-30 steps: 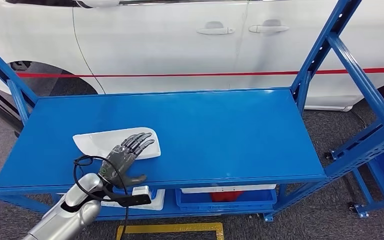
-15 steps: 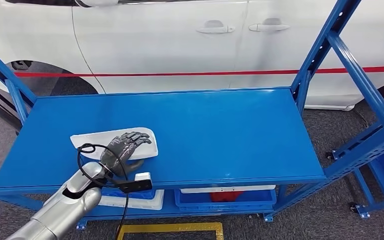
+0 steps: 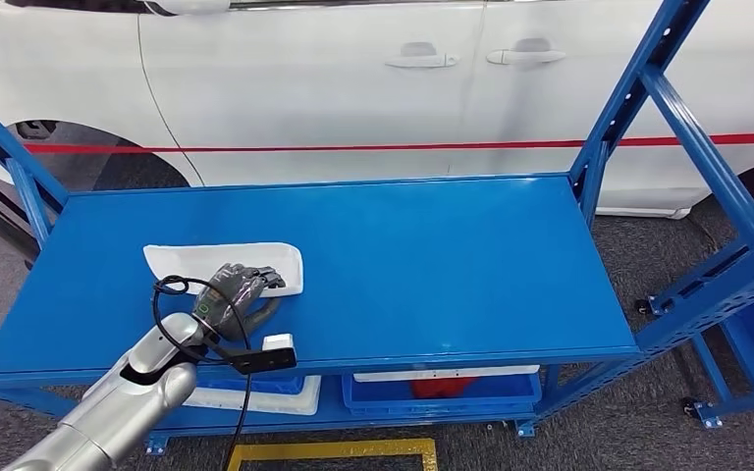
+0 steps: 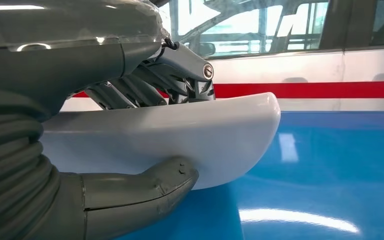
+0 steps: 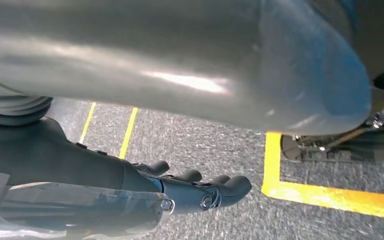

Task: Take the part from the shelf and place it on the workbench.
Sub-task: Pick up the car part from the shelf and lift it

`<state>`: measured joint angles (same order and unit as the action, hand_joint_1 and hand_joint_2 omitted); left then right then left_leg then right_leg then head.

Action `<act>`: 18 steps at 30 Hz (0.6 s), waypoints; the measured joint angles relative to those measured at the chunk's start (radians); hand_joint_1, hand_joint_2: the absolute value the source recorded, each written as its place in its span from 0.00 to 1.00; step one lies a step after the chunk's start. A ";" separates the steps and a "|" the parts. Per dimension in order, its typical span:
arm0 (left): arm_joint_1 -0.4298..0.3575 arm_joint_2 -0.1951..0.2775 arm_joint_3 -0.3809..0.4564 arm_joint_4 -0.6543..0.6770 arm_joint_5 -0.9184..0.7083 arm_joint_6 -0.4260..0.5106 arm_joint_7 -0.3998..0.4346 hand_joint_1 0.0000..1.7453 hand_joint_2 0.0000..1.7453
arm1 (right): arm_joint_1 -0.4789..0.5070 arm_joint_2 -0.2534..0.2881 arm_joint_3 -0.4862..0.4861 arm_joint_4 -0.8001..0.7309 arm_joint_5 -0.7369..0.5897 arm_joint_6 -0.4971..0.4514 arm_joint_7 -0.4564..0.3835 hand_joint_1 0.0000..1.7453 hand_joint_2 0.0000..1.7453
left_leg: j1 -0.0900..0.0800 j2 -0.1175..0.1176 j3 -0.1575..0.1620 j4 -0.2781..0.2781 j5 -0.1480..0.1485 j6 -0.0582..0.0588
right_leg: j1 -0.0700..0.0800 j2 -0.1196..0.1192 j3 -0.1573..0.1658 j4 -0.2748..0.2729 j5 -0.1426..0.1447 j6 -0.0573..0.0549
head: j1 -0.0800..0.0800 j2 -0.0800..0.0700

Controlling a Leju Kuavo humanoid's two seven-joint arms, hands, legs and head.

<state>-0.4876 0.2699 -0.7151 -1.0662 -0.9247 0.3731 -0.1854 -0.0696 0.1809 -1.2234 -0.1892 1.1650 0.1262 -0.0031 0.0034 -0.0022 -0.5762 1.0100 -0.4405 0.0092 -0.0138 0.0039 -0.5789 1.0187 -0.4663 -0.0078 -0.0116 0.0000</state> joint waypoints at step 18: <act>0.000 0.002 0.005 -0.004 0.018 0.022 -0.012 1.00 1.00 | 0.002 -0.004 0.000 0.000 0.000 -0.001 -0.011 0.00 0.00 | 0.004 0.001 -0.022 0.042 -0.028 -0.019 | -0.001 -0.004 -0.003 -0.001 0.003 -0.020 | 0.003 0.000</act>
<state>-0.4872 0.2718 -0.7097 -1.0700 -0.9068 0.3956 -0.1969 -0.0681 0.1767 -1.2234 -0.1892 1.1650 0.1252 -0.0145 0.0071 -0.0017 -0.5978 1.0519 -0.4683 -0.0102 -0.0146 0.0000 -0.5823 1.0176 -0.4630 -0.0281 -0.0083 0.0000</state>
